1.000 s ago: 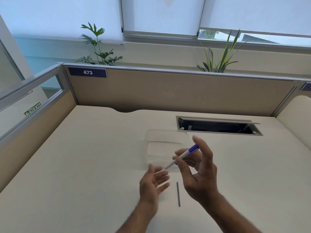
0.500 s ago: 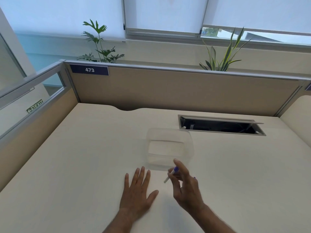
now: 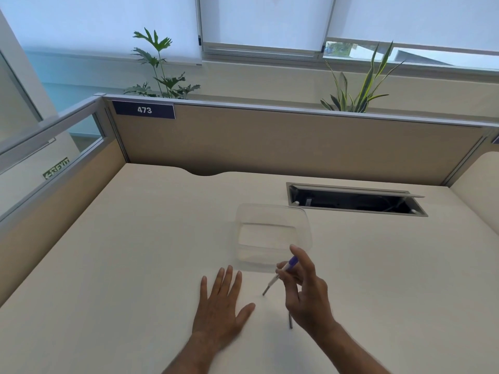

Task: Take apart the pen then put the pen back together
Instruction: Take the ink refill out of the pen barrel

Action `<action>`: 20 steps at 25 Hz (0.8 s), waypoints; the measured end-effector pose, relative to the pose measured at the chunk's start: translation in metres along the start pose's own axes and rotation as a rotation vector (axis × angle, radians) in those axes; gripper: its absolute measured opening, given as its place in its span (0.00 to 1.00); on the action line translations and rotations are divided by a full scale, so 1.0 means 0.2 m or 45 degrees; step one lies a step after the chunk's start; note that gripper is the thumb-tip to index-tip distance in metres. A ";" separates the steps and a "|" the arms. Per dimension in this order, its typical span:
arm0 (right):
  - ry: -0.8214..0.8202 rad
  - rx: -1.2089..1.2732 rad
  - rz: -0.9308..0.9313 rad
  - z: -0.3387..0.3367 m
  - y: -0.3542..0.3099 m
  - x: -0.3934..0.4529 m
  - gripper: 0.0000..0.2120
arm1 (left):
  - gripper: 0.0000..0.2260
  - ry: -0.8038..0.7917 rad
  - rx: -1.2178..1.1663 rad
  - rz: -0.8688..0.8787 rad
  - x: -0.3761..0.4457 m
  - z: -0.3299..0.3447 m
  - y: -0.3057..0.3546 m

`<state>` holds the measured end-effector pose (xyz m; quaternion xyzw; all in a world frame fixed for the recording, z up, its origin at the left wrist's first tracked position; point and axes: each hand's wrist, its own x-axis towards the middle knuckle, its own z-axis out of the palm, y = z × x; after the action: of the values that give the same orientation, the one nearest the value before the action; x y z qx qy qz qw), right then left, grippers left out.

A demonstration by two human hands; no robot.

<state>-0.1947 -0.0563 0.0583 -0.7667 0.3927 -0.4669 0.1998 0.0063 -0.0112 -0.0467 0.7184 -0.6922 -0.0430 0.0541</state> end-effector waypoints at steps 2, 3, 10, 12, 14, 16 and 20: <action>-0.001 0.001 -0.002 0.00 -0.02 0.00 0.37 | 0.34 0.005 -0.005 -0.003 0.00 0.00 0.00; -0.008 0.005 0.002 0.00 -0.02 0.00 0.37 | 0.34 -0.001 -0.013 -0.002 0.00 0.00 0.00; -0.026 0.010 -0.007 0.00 -0.04 0.00 0.41 | 0.31 0.064 -0.217 -0.045 0.03 -0.01 0.03; -0.025 0.009 -0.004 0.00 -0.03 0.01 0.42 | 0.28 0.138 -0.353 -0.034 0.04 -0.02 0.09; -0.025 0.007 -0.004 0.00 -0.03 0.01 0.42 | 0.25 0.254 -0.507 -0.061 0.06 -0.04 0.16; -0.032 0.008 0.000 0.00 -0.03 0.00 0.44 | 0.23 0.233 -0.676 -0.122 0.08 -0.07 0.24; -0.043 -0.002 0.032 -0.02 -0.01 -0.01 0.42 | 0.19 0.224 -0.820 -0.173 0.12 -0.08 0.30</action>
<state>-0.1972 -0.0542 0.0598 -0.7695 0.3992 -0.4513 0.2117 -0.0509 -0.0366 -0.0227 0.7098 -0.5864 -0.2007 0.3346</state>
